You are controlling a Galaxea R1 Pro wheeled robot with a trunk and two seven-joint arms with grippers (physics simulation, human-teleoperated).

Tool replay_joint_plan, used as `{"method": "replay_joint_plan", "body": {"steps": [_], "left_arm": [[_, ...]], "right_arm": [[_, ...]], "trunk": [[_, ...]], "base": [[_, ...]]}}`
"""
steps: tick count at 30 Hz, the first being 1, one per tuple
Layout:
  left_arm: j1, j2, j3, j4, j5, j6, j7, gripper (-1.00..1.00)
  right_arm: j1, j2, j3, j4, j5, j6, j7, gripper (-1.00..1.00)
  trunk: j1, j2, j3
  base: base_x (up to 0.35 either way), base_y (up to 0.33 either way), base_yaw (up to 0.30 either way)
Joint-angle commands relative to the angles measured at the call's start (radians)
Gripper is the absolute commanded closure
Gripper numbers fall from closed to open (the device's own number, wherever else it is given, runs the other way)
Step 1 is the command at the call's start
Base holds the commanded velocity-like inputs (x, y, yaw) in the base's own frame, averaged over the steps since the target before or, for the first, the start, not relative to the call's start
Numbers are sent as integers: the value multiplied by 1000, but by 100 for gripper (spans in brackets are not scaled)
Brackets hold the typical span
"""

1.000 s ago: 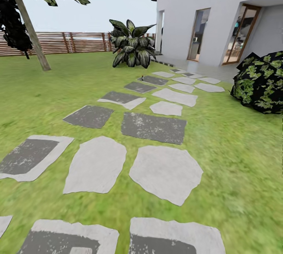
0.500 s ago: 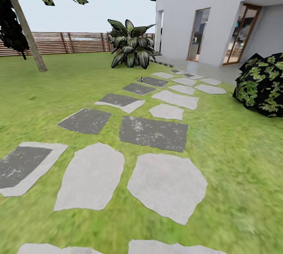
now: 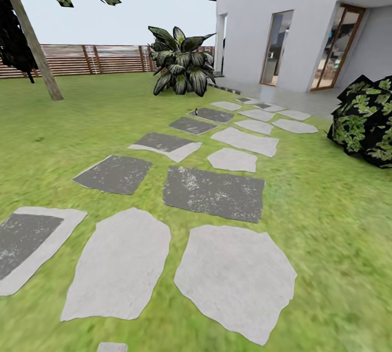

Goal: In the garden, pick up the pesticide atomizer on the floor and spray pesticide onto both trees until each tree trunk is fully covered.

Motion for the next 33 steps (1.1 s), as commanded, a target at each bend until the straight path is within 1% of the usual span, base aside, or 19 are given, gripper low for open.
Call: {"method": "replay_joint_plan", "body": {"steps": [1, 33], "left_arm": [[0, 0, 0, 0, 0, 0, 0, -100], [0, 0, 0, 1, 0, 0, 0, -100]], "right_arm": [[0, 0, 0, 0, 0, 0, 0, -100], [0, -1, -4, -5, -3, 0, 0, -100]], "trunk": [[0, 0, 0], [0, 0, 0]], "base": [[339, 0, 0], [339, 0, 0]]}}
